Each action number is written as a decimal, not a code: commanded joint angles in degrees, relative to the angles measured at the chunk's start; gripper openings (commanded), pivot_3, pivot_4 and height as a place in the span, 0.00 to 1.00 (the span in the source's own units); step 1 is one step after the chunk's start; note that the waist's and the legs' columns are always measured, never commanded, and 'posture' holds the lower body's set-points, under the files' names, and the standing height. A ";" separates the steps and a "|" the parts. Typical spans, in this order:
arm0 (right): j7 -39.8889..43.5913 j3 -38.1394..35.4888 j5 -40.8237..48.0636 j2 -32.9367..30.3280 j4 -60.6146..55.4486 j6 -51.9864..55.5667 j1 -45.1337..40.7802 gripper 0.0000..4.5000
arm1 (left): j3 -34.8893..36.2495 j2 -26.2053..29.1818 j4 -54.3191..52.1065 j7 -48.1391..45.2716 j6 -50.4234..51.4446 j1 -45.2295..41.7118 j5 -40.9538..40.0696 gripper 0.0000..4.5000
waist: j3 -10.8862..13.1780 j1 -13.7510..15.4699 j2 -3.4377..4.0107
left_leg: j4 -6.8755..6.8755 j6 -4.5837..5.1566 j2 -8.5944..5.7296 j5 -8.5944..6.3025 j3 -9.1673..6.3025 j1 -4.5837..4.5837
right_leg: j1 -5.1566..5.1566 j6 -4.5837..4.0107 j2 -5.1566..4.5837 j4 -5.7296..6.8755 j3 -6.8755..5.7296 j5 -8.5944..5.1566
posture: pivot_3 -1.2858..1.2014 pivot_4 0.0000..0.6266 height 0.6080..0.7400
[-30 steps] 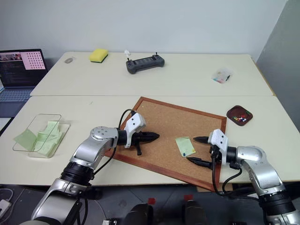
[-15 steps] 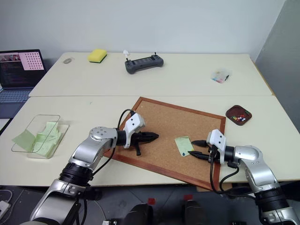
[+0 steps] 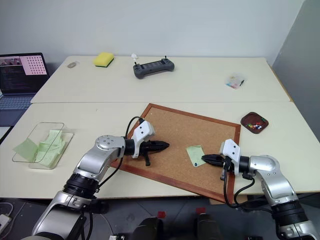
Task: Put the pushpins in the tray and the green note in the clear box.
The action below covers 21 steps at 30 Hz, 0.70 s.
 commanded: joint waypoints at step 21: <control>-28.99 -18.87 4.09 -0.60 7.87 19.13 -15.46 0.00 | -2.01 -0.89 1.98 -0.77 -0.87 0.00 1.18 0.00 | -0.01 0.01 0.02 | 0.02 0.00 -0.07 0.01 -0.10 -0.01 | -0.02 0.00 -0.06 0.02 0.05 0.01 | 0.52 0.24 1.00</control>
